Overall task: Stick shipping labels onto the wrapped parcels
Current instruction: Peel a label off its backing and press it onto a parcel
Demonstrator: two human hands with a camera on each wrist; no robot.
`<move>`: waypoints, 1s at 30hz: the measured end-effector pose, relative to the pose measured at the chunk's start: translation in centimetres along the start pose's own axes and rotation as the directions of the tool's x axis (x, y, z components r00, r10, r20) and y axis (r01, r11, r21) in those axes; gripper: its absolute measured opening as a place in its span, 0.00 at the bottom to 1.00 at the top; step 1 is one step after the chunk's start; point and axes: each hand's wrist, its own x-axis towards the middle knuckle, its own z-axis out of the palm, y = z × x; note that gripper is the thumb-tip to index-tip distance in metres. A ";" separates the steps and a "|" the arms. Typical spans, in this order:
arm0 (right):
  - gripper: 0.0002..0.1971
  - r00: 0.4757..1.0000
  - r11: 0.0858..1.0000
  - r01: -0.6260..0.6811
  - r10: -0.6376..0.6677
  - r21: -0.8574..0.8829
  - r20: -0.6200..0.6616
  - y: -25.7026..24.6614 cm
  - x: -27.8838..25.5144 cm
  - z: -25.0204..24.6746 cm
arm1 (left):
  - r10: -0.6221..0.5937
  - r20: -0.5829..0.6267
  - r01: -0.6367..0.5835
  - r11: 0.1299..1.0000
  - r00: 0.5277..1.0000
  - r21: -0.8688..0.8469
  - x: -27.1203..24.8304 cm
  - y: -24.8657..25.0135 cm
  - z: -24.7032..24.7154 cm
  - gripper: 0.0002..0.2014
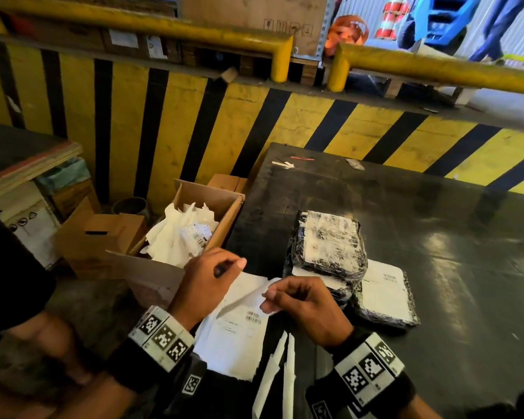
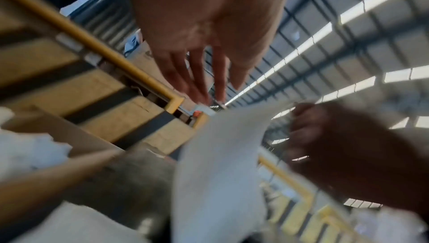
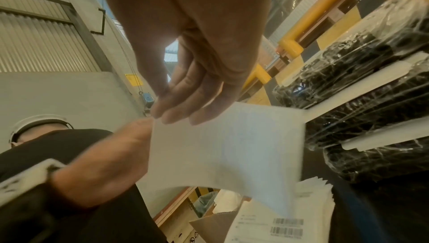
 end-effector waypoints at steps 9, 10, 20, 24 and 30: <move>0.05 0.996 0.997 -0.012 0.018 -0.075 0.088 0.5 0.9 1.4 | -0.064 0.126 0.095 0.963 0.990 -0.252 -3.9 1.3 -0.3 0.07; 0.05 0.996 0.997 -0.019 0.026 -0.081 0.086 0.6 0.9 1.3 | -0.102 0.124 0.131 0.957 0.987 -0.258 -3.8 0.8 -0.5 0.07; 0.10 0.997 0.978 0.021 -0.004 -0.206 0.083 -1.8 -0.7 -5.6 | -0.451 -0.082 0.433 0.885 0.889 -0.171 0.2 -6.3 -3.5 0.09; 0.10 0.995 0.994 0.063 -0.069 -0.087 -0.066 -3.0 -1.4 -8.7 | -0.499 -0.140 0.486 0.866 0.855 -0.117 0.1 -9.0 -4.3 0.10; 0.04 0.991 0.996 0.061 -0.069 -0.067 -0.117 -3.2 -1.6 -9.1 | -0.452 -0.187 0.413 0.886 0.872 -0.212 -0.7 -6.7 -3.7 0.07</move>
